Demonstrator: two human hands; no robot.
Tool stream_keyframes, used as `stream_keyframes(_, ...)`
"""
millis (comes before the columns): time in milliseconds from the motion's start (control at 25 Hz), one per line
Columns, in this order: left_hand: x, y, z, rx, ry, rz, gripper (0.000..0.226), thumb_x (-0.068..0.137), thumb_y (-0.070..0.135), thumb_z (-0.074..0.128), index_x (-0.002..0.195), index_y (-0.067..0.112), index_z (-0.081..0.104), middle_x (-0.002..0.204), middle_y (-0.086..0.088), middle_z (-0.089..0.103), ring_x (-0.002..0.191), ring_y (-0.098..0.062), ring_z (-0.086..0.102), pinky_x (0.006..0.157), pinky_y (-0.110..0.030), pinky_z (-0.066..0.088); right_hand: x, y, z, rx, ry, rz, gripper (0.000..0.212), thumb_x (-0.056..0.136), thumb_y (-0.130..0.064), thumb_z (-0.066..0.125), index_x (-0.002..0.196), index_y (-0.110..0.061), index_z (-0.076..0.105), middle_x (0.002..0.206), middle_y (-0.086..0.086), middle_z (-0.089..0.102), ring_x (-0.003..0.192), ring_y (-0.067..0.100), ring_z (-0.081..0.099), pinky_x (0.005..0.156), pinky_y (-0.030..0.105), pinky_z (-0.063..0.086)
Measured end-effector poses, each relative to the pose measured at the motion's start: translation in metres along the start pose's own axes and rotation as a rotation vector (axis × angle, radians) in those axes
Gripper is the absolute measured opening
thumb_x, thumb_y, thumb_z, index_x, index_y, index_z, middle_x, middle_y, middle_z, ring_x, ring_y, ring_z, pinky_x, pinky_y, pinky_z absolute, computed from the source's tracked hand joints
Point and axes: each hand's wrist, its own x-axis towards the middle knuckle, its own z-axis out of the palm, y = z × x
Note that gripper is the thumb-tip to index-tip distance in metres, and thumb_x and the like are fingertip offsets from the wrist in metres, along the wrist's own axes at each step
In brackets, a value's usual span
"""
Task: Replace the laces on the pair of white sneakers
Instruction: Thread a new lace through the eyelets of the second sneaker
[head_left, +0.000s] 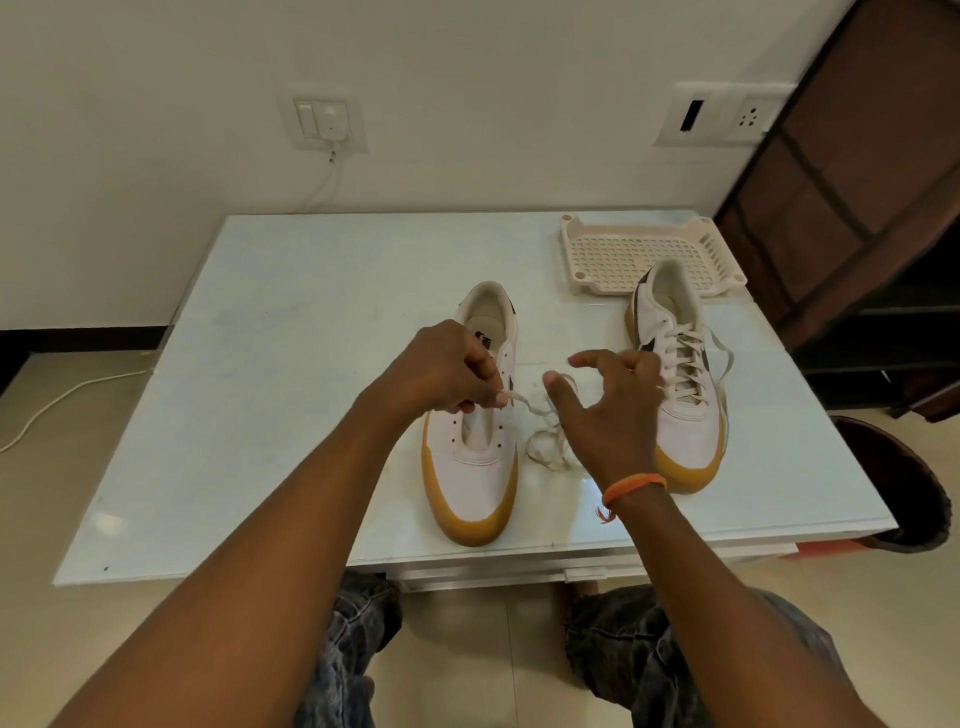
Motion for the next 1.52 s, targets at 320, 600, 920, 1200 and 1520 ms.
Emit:
stream_keyframes(320,-0.004,-0.006,-0.013,-0.058,-0.117,-0.004,0.022,0.070,0.001,0.084,0.088,0.002,0.072,0.075,-0.012,0.074,0.069,-0.024,0.074,0.065,-0.031,0.061,-0.012,-0.020,0.013,0.562,-0.535,0.058,0.018,0.086,-0.011,0.070,0.103,-0.017,0.074,0.083,-0.008,0.074,0.078,0.006,0.070,0.070,0.019,0.056)
stream_keyframes(600,-0.004,-0.024,-0.011,-0.060,0.038,-0.179,0.018,0.076,-0.003,0.078,0.089,0.003,0.068,0.082,-0.017,0.073,0.068,-0.024,0.074,0.062,-0.032,0.062,-0.028,-0.012,0.045,-0.078,-0.352,-0.282,0.008,0.093,-0.015,0.061,0.092,-0.012,0.068,0.092,0.003,0.060,0.081,0.015,0.057,0.072,0.025,0.048)
stream_keyframes(920,-0.012,-0.053,0.026,-0.026,0.147,-0.451,0.011,0.076,0.005,0.081,0.084,0.003,0.073,0.081,-0.016,0.072,0.067,-0.024,0.073,0.067,-0.034,0.062,-0.031,-0.009,0.067,-0.346,-0.215,-0.396,0.006,0.076,-0.010,0.078,0.075,-0.015,0.074,0.099,0.006,0.050,0.087,0.026,0.051,0.073,0.040,0.053)
stream_keyframes(1200,-0.010,-0.065,0.045,0.096,0.300,-0.406,0.023,0.073,0.020,0.084,0.092,0.009,0.075,0.087,-0.006,0.072,0.079,-0.020,0.071,0.080,-0.031,0.059,-0.017,-0.013,0.071,-0.306,-0.450,-0.210,0.008,0.084,-0.024,0.074,0.090,-0.025,0.077,0.104,0.000,0.034,0.102,0.028,0.040,0.087,0.042,0.046)
stream_keyframes(1520,-0.019,-0.068,0.046,-0.036,0.328,-0.394,0.004,0.077,0.013,0.081,0.079,0.013,0.078,0.082,-0.003,0.074,0.077,-0.016,0.071,0.083,-0.035,0.058,-0.018,-0.015,0.069,-0.297,-0.553,-0.053,0.016,0.089,-0.035,0.066,0.103,-0.030,0.073,0.118,0.001,0.028,0.114,0.028,0.033,0.100,0.042,0.033)
